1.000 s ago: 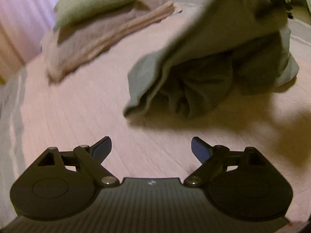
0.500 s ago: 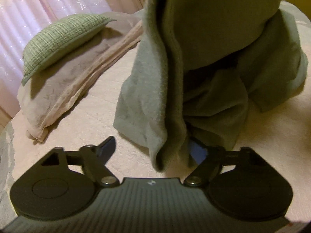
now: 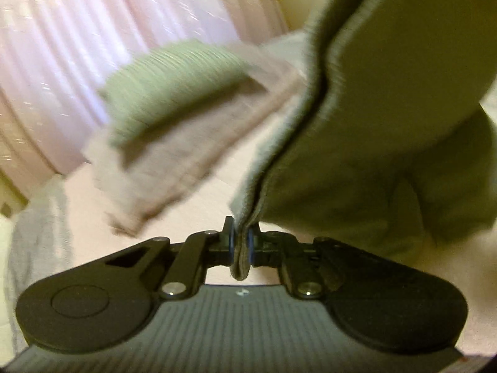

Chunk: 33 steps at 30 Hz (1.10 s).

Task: Fold clothes
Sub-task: 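Carry the garment with the right gripper while the left gripper grasps another edge, then hold the garment up with both grippers and shake it out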

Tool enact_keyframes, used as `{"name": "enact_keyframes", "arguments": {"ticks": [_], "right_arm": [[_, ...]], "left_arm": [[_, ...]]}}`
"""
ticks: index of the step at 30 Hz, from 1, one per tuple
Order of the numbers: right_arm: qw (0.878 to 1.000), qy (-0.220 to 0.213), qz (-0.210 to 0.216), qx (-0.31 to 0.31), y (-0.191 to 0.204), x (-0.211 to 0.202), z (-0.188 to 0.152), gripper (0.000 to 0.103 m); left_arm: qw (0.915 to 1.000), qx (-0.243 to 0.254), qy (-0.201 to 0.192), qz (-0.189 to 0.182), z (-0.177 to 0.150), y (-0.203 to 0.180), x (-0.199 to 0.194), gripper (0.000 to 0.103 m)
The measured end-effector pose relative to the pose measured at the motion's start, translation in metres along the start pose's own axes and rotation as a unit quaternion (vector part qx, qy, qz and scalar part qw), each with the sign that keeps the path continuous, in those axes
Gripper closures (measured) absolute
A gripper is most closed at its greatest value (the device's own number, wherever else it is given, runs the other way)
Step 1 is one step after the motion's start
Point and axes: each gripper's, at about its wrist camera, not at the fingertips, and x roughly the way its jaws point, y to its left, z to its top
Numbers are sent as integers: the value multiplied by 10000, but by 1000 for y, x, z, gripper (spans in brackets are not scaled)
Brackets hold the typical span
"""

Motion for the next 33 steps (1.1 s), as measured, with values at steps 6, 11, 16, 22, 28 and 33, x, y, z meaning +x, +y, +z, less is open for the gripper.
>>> {"name": "enact_keyframes", "arguments": {"ticks": [6, 11, 16, 22, 28, 33], "right_arm": [[9962, -855, 151, 76, 77, -41, 86, 88], [9857, -1635, 387, 118, 170, -62, 156, 88], [9672, -2508, 334, 225, 231, -97, 205, 88], [9378, -3341, 21, 940, 226, -157, 197, 88], [9145, -3608, -521, 1756, 182, -191, 123, 88], [8982, -3337, -1013, 2678, 105, -202, -3, 88]], "left_arm": [[9965, -250, -524, 593, 30, 101, -113, 97], [9924, 19, -640, 1051, 30, 175, -213, 97], [9813, 435, -845, 1672, 57, 244, -318, 97], [9593, 1549, -1235, 2010, 161, 248, -394, 97], [9343, 2919, -1204, 1655, 263, 149, -352, 97], [9210, 3684, -914, 875, 298, 22, -208, 97]]}}
